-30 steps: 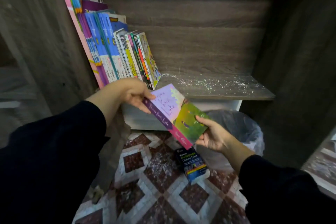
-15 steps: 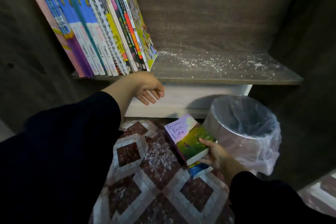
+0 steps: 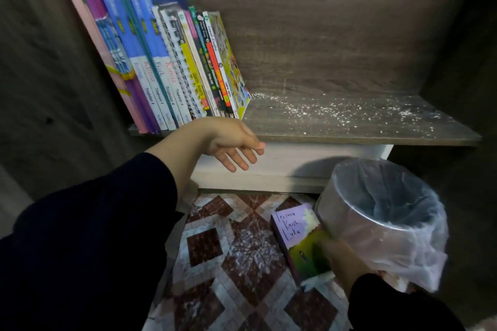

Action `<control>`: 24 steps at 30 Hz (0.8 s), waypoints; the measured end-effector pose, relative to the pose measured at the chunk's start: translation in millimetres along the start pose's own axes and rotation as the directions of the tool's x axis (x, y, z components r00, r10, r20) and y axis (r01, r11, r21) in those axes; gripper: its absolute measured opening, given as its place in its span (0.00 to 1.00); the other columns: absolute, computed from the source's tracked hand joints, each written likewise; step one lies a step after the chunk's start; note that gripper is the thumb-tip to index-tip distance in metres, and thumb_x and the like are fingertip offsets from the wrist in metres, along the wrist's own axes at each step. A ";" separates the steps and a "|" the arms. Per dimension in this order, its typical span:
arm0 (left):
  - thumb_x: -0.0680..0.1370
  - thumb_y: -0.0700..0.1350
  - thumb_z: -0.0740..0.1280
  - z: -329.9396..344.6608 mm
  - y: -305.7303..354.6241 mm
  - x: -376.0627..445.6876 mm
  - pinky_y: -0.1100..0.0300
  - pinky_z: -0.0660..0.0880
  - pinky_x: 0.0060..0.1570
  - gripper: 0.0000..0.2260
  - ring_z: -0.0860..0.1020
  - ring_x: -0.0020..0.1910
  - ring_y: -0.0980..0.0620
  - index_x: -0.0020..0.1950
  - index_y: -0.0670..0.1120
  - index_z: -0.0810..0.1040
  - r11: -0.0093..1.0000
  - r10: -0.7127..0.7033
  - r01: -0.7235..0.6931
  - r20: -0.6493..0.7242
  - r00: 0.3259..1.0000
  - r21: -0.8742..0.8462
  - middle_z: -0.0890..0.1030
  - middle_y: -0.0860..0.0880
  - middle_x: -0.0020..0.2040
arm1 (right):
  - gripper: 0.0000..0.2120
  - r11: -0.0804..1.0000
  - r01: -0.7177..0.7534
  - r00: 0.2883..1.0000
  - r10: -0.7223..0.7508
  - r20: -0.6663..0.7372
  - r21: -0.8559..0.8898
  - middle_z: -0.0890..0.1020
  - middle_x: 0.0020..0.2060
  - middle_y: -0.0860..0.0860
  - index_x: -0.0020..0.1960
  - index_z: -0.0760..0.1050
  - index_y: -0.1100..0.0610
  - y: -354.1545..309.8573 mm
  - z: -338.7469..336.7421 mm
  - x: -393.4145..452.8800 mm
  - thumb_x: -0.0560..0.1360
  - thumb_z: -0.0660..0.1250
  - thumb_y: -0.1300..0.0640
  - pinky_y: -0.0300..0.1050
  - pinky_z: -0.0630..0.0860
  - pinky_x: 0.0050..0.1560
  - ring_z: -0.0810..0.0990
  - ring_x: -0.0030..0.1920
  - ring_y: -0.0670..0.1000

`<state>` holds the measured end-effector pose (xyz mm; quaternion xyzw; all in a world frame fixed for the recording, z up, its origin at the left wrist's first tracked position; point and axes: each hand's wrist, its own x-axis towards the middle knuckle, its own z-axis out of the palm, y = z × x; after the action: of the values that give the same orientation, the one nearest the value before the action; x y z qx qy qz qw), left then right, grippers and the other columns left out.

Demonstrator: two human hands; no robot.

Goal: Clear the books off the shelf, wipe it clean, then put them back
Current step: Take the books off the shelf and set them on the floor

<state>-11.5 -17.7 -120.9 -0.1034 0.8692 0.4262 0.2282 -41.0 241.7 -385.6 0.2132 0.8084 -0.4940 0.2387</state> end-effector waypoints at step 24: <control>0.74 0.51 0.69 -63.8 71.0 -38.6 0.47 0.66 0.62 0.16 0.70 0.63 0.39 0.55 0.42 0.75 0.703 0.597 0.448 -0.801 0.051 0.553 0.76 0.39 0.57 | 0.09 0.802 0.597 0.747 -0.564 0.352 0.020 0.78 0.34 0.51 0.39 0.75 0.55 -270.4 -3.0 -176.8 0.77 0.61 0.59 0.34 0.66 0.28 0.74 0.29 0.48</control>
<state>-24.1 -24.8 -18.9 -0.2169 0.8612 -0.1252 -0.4422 -57.9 111.3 -90.5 -0.1489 0.8029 -0.5341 0.2189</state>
